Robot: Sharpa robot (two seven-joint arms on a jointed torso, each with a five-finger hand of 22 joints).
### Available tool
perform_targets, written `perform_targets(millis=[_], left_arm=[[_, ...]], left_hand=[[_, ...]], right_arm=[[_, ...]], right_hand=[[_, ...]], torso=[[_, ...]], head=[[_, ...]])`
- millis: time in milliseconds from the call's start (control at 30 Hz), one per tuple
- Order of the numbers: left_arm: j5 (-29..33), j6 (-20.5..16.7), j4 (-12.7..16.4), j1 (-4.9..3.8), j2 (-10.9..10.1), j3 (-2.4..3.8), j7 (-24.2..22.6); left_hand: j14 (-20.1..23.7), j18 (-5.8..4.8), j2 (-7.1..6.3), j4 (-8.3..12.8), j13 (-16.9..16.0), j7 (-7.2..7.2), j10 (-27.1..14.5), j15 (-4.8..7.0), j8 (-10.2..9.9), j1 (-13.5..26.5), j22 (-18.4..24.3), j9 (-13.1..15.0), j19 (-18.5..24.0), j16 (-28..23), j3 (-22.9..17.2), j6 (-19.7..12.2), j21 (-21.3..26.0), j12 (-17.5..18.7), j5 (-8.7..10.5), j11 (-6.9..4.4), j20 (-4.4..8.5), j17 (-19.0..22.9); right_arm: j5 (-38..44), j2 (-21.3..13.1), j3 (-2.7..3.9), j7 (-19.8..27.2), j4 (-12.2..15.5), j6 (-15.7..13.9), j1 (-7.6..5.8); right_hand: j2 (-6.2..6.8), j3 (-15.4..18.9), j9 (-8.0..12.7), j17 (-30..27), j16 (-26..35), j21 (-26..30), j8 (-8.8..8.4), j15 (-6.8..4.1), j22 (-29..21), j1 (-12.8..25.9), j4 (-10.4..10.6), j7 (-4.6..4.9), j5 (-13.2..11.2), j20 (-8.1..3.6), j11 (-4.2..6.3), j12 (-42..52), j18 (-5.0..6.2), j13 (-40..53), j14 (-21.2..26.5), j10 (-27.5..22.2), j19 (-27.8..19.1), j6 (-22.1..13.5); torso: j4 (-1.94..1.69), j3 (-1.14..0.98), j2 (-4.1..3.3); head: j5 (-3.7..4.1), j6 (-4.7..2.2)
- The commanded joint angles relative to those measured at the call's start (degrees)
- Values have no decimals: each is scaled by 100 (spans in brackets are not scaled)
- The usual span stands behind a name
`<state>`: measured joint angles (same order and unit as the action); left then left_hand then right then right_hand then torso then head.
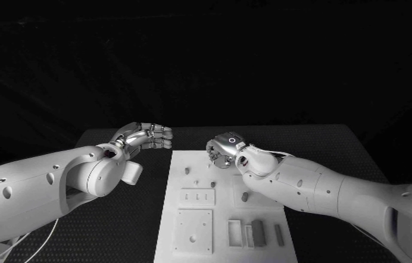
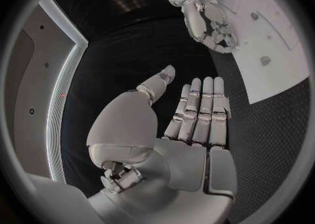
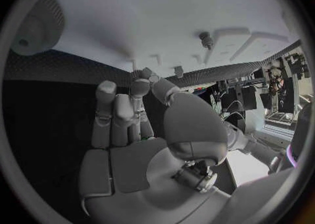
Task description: Assemble the parts on the task board
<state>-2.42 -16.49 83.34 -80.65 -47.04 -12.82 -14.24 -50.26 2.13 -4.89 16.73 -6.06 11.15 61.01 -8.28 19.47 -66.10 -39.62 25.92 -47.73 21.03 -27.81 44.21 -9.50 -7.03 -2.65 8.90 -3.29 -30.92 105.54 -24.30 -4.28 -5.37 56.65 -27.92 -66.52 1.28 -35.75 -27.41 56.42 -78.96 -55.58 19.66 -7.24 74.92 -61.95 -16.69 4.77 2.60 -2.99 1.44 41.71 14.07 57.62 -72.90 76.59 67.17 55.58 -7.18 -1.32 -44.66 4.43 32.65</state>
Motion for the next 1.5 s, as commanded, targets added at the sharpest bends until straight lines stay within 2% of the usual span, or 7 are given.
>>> perform_targets(millis=[33, 267, 433, 733, 1500], left_arm=[[25, 98, 1, -12, 17, 5, -46], [25, 101, 3, -12, 23, 5, -45], [25, 105, 2, -12, 28, 5, -42], [25, 114, -18, -12, 51, 5, -41], [25, 151, -51, -12, 84, 3, -34]], left_hand=[[9, 29, 0, -16, 6, -7, 19, -47, -15, 67, 8, -9, -8, -35, 34, 28, 39, 39, -24, 37, 22, -8], [9, 28, 0, -16, 7, -7, 19, -48, -16, 67, 9, -10, -8, -36, 35, 28, 41, 42, -24, 37, 22, -8], [10, 28, -1, -16, 7, -8, 19, -48, -17, 67, 9, -11, -8, -38, 36, 28, 42, 44, -23, 37, 22, -9], [10, 27, 0, -16, 8, -8, 20, -48, -19, 68, 10, -12, -8, -41, 38, 28, 45, 49, -23, 38, 22, -10], [10, 26, 3, -18, 11, -10, 23, -50, -23, 75, 13, -17, -10, -50, 44, 29, 52, 62, -23, 40, 20, -14]], right_arm=[[64, 24, 0, -3, -38, -17, 6], [62, 72, 0, -1, -90, 0, 9], [54, 99, 0, 0, -132, 12, 14], [30, 160, -8, -6, -178, 59, 45], [31, 216, -10, -91, -260, 91, 89]], right_hand=[[-9, -36, -60, -8, -24, -27, 16, -19, 114, -43, -2, 29, 20, -22, 2, -24, 93, 9, -4, 53, -2, 115], [-9, -37, -61, -9, -24, -27, 15, -19, 114, -44, -2, 29, 20, -23, 2, -27, 93, 9, -5, 55, -2, 116], [-8, -37, -61, -10, -25, -28, 14, -19, 113, -44, -2, 29, 20, -23, 2, -30, 93, 10, -6, 57, -2, 116], [-7, -38, -61, -13, -24, -29, 13, -19, 112, -43, -2, 29, 20, -23, 2, -36, 93, 10, -7, 60, -2, 116], [-6, -38, -60, -20, -24, -32, 6, -18, 110, -37, -1, 30, 20, -24, 1, -50, 93, 13, -10, 67, -3, 113]], torso=[[8, 2, -1], [11, -4, 4], [4, -2, 6], [15, -1, 9], [18, 3, 0]], head=[[-5, 20], [-8, 29], [-11, 43], [-22, 59], [-26, 36]])
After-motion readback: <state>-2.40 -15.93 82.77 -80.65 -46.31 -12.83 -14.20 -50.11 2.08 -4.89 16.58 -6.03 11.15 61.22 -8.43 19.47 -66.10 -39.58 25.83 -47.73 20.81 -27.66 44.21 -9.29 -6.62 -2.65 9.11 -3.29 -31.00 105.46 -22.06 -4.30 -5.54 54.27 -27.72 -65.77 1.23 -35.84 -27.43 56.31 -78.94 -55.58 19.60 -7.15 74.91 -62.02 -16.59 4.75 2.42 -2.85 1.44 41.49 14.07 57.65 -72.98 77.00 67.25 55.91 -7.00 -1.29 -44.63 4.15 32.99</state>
